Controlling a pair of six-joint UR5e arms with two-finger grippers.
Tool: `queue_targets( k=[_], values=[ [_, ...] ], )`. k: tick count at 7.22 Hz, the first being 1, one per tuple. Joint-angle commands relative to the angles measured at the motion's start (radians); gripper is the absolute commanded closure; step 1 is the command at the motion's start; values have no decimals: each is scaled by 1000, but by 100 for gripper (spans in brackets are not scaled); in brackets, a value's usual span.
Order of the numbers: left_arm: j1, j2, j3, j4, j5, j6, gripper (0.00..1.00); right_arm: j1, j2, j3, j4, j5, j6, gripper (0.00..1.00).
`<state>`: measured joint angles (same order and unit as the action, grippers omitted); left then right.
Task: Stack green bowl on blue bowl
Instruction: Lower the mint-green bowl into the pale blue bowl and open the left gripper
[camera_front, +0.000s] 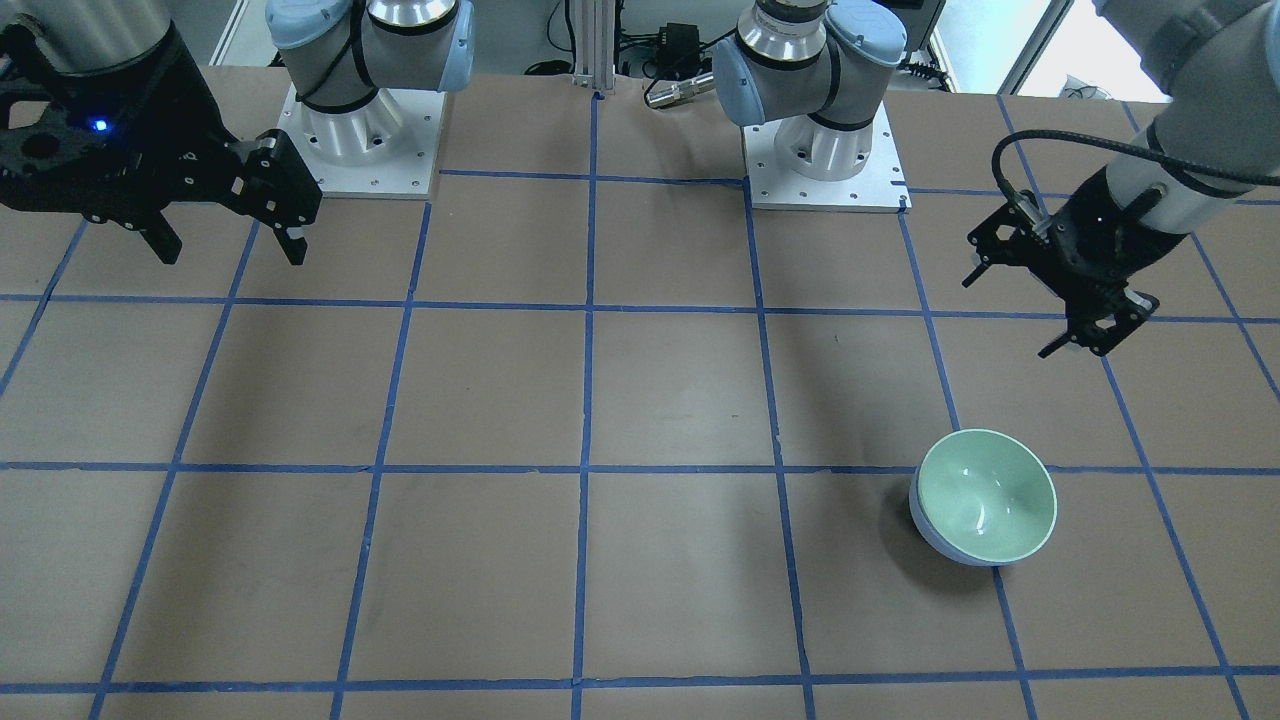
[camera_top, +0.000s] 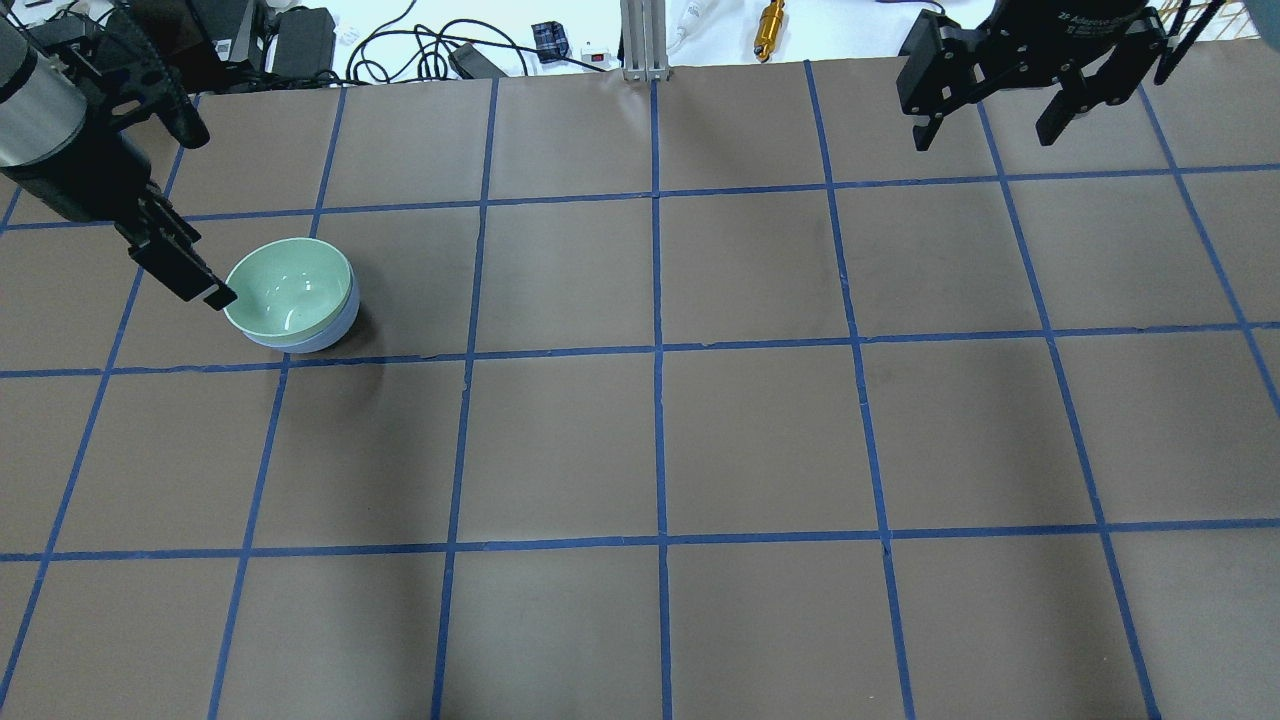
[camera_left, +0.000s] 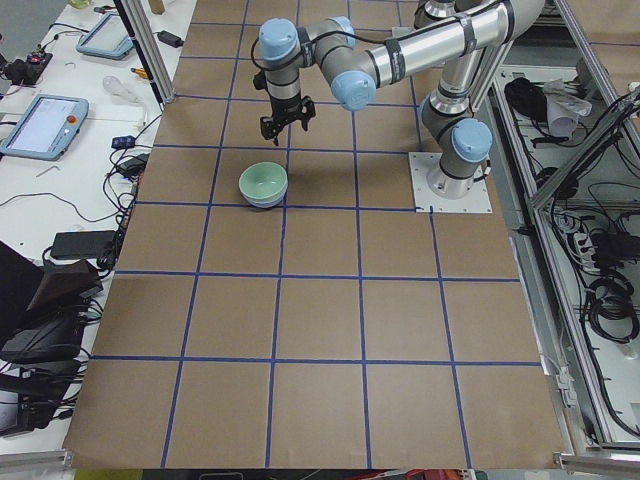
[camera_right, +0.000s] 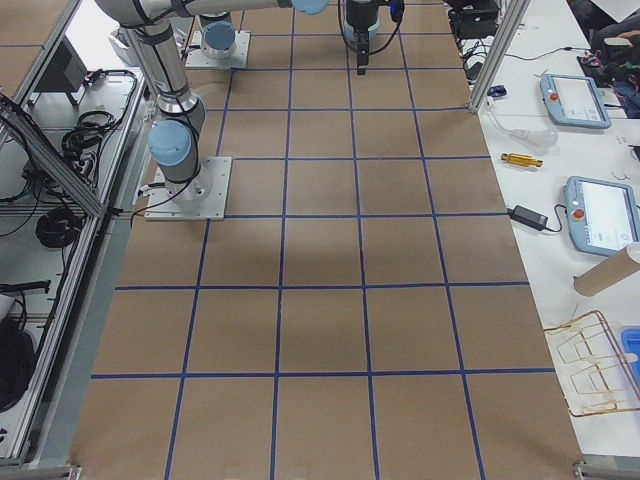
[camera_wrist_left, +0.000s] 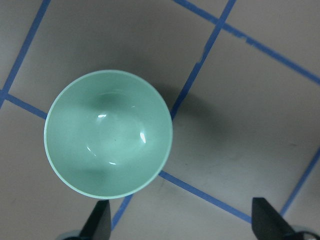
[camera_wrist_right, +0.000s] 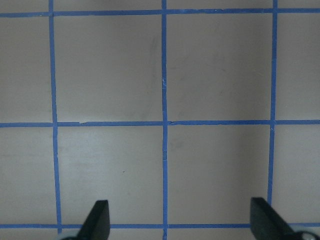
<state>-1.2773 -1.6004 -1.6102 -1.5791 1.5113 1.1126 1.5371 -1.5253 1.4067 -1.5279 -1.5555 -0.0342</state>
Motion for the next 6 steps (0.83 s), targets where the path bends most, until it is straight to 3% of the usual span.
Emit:
queue_targets(
  k=[1,3,4,6],
  values=[
    [-143,48,12,-48,4,-419,0,0,-1,0,0,0,0,0],
    [-270,45,16,-52,9,-880,0,0,-1,0,0,0,0,0],
    [-324,43,24,-42,59,-1024,0,0,-1,0,0,0,0,0],
    [-341,22,90,-41,75,-1080,0,0,-1,0,0,0,0,0]
  ],
)
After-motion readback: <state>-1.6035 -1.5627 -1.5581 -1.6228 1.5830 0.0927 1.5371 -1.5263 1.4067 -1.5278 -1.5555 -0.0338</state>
